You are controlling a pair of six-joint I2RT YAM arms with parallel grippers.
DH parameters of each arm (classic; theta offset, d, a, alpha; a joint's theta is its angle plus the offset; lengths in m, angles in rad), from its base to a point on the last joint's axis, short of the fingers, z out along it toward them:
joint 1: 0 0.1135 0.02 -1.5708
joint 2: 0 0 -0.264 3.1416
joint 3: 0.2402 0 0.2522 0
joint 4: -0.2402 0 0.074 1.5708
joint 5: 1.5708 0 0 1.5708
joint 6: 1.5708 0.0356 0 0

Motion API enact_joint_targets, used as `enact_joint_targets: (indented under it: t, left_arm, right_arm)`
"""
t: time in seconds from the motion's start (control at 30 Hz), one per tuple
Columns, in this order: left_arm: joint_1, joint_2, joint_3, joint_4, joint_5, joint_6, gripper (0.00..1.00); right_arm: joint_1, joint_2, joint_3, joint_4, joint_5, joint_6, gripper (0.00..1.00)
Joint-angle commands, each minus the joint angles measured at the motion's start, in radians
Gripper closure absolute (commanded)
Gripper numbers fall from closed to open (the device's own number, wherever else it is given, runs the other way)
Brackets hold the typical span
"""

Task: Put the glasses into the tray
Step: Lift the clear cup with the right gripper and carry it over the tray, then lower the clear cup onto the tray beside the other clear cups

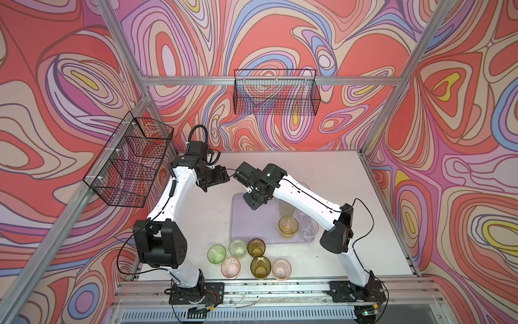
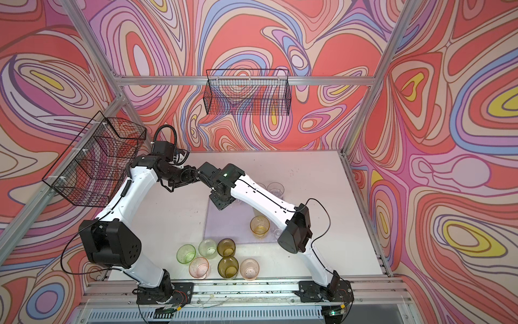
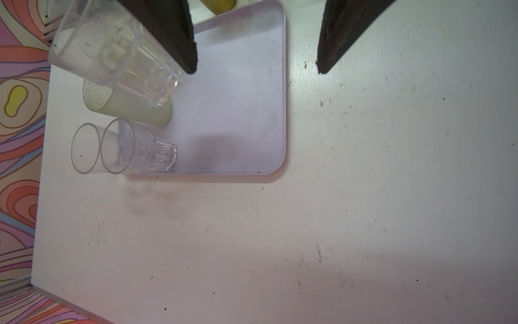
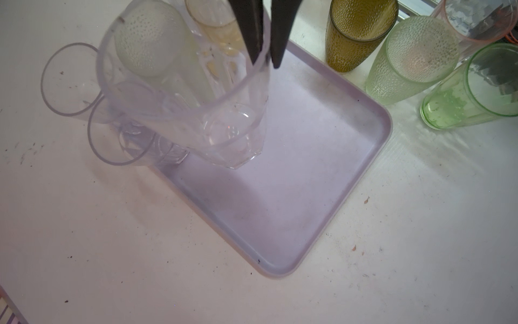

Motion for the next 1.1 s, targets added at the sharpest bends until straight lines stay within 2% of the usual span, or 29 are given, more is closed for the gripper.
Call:
enact_joint_targets:
  t: [0.0, 1.07]
  left_arm:
    - [0.006, -0.039, -0.021, 0.013, -0.011, 0.005, 0.29]
    - [0.012, -0.056, -0.046, 0.033, 0.005, 0.001, 0.29]
  right_arm:
    - [-0.010, 0.028, 0.036, -0.001, -0.003, -0.012, 1.00]
    - [-0.080, 0.156, 0.013, 0.120, 0.030, -0.131, 1.00]
